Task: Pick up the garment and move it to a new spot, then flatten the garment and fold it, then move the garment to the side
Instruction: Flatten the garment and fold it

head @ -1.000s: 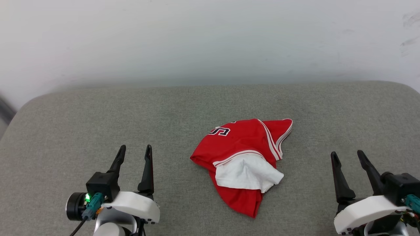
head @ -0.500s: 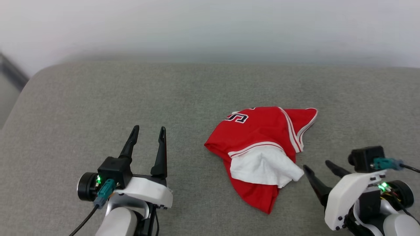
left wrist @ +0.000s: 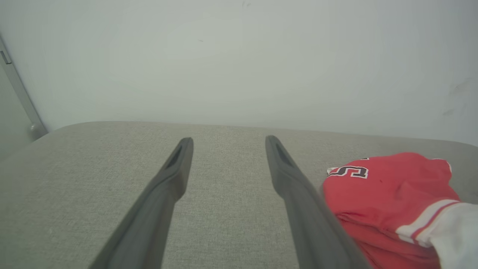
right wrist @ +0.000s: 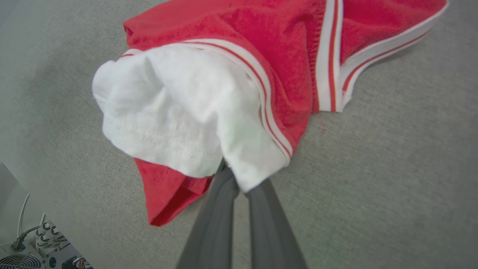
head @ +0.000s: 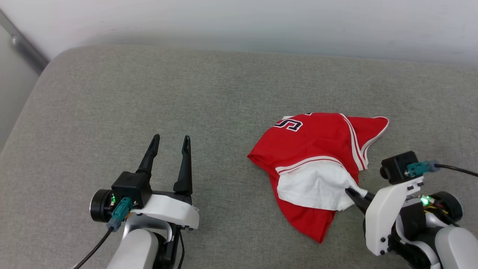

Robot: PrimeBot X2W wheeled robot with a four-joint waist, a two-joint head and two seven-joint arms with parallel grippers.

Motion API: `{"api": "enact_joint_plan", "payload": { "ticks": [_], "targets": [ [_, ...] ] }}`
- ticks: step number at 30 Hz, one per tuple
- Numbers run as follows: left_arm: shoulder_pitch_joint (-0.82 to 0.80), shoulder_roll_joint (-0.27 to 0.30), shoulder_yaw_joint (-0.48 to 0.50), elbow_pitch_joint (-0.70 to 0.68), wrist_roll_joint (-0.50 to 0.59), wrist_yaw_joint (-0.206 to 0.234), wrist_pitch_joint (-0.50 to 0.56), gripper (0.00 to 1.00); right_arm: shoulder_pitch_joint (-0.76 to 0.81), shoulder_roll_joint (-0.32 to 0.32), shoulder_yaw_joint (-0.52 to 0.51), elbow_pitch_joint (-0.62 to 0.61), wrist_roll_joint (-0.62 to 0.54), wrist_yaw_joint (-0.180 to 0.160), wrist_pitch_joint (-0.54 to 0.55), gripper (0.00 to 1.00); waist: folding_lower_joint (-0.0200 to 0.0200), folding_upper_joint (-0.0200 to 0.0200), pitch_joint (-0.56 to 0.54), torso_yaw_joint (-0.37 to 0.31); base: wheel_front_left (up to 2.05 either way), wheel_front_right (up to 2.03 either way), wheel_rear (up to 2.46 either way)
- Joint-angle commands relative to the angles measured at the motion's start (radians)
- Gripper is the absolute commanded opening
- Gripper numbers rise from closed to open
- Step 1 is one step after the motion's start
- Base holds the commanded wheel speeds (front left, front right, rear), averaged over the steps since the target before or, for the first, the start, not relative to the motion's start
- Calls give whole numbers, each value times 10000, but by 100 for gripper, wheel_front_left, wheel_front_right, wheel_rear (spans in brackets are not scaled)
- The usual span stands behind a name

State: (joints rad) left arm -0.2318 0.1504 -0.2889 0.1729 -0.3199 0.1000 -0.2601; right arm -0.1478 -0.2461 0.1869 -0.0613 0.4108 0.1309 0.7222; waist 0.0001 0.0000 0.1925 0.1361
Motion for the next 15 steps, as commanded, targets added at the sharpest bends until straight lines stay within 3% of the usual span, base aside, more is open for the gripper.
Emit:
{"api": "enact_joint_plan", "payload": {
  "ticks": [1,8,15],
  "targets": [
    [-76,9,21,19,51,30,-67,100,-205,-114,3,-111,74,-2,-109,0,-1,0,-21,-67,0,0,0],
    [193,45,285,15,103,37,-51,100,-753,-483,-427,-775,-51,-2,-404,0,-1,0,-244,-657,0,0,0],
    [464,56,415,45,73,11,-52,100,22,-644,-2352,-821,33,-2,-101,0,-1,0,-546,-1216,0,0,0]
  ]
}}
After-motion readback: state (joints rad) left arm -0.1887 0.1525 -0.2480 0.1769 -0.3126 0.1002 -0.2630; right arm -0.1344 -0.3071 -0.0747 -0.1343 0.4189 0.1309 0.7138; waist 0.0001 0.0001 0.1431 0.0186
